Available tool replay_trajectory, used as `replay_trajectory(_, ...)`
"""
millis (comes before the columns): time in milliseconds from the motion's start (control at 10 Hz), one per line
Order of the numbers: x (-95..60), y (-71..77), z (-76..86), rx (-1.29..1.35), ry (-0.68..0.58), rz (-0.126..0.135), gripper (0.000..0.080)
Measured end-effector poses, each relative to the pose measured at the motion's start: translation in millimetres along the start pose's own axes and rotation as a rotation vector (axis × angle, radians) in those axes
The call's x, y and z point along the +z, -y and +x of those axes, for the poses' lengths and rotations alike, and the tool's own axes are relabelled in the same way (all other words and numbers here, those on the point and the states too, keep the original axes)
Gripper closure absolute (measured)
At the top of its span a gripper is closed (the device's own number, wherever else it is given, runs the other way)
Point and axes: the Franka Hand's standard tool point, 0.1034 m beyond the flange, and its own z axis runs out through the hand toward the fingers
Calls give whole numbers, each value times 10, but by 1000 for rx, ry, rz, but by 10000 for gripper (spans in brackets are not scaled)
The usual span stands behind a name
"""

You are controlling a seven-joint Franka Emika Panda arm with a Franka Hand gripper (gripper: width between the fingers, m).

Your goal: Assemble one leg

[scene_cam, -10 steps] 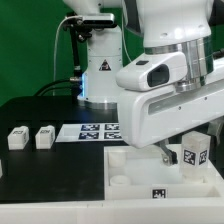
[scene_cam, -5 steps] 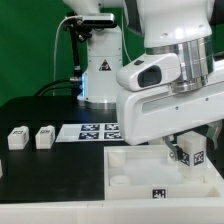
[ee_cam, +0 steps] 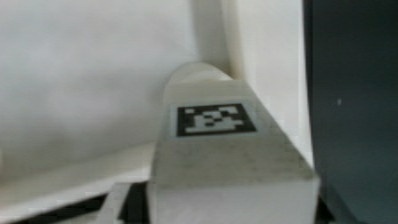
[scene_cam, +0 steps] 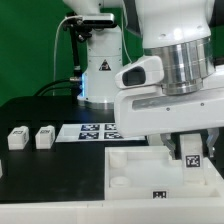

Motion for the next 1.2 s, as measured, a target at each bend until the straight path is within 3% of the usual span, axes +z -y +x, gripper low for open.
replay_trajectory(300,-2,-14,68,445,-4,31,505)
replay_trajectory(500,10,13,46,806,33,82,505)
replay_trajectory(700,14,54,18,1127,34,113,505)
replay_trajectory(1000,23,54,16,1170,44,121,505)
replay_trajectory(1100,27,52,15,1121,41,121,280)
replay_trajectory(1200,30,75,-11,1073,48,107,280)
